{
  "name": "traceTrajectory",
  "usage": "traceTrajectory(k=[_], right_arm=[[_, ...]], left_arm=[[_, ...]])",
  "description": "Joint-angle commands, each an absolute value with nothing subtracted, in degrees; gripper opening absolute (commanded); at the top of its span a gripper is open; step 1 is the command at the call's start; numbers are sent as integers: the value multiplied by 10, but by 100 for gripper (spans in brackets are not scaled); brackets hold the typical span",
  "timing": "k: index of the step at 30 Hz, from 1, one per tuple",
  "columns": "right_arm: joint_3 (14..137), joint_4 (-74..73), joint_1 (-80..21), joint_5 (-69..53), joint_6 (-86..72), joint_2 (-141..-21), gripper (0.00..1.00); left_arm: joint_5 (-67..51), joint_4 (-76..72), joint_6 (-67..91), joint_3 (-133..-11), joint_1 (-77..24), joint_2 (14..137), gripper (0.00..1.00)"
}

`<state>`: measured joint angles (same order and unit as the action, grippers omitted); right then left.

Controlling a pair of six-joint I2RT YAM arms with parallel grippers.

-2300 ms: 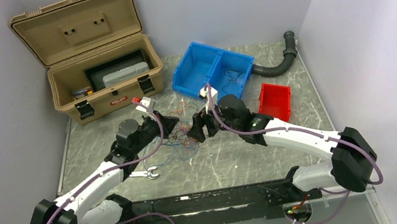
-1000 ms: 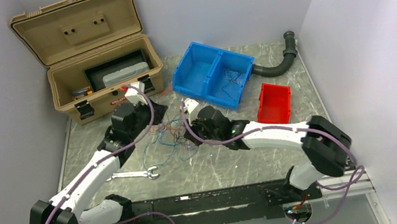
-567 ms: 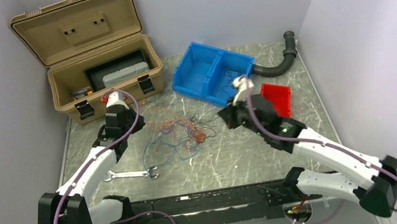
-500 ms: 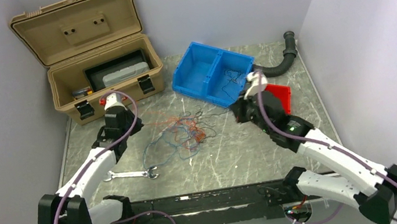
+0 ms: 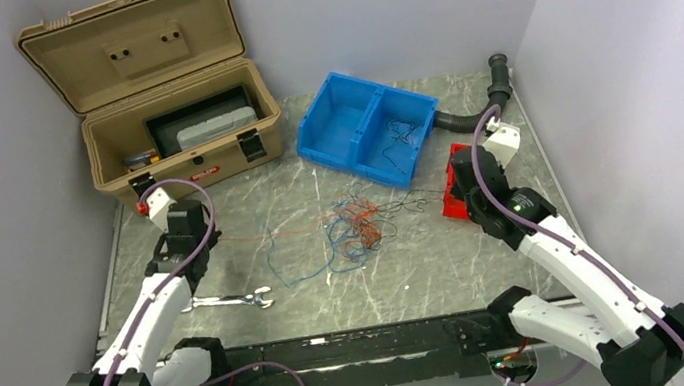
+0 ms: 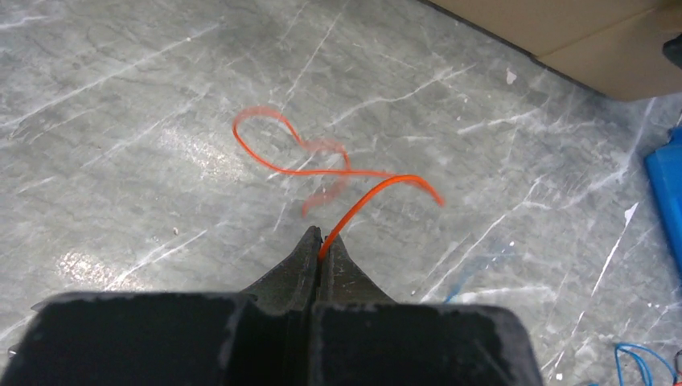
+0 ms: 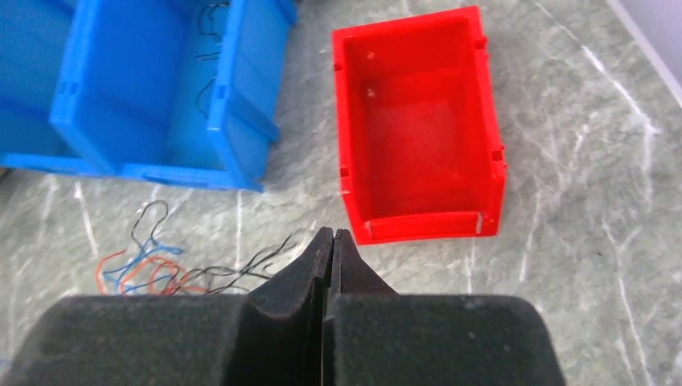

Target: Untangle the cables

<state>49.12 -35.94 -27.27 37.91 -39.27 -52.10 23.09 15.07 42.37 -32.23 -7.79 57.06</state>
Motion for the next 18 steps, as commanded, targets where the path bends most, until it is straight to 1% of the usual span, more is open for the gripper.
traceTrajectory(k=[1,4,6,7,8,9,10,11,12,13,15,16,18], right_arm=[[487,-286,-270,284,-344,-494,0],[499,-265,-270,247,-322,-494,0],[517,-247,-271,207,-292,-497,0],[529,-240,-271,184,-279,-501,0],[545,-236,-271,158,-266,-508,0],[559,-230,-271,129,-253,-514,0],[573,-227,-270,103,-245,-520,0],[593,-223,-271,79,-238,-527,0],[607,-219,-270,54,-233,-533,0],[621,-216,-271,31,-229,-539,0],[648,-212,-271,-3,-227,-550,0],[664,-210,-271,-23,-226,-557,0],[699,-215,-271,-53,-227,-576,0]], left_arm=[[211,119,394,-309,-74,547,0],[212,119,381,-311,-74,540,0],[145,77,339,-304,-76,531,0],[90,34,312,-288,-81,524,4],[35,-16,291,-272,-89,515,13],[5,-54,280,-258,-102,504,28],[-16,-86,272,-247,-120,495,50],[-26,-106,258,-245,-137,490,70],[-28,-112,246,-250,-157,490,79],[-35,-114,232,-257,-174,494,87],[-86,-134,206,-268,-193,511,96],[-116,-149,199,-269,-199,519,99],[-172,-205,195,-263,-209,531,99]])
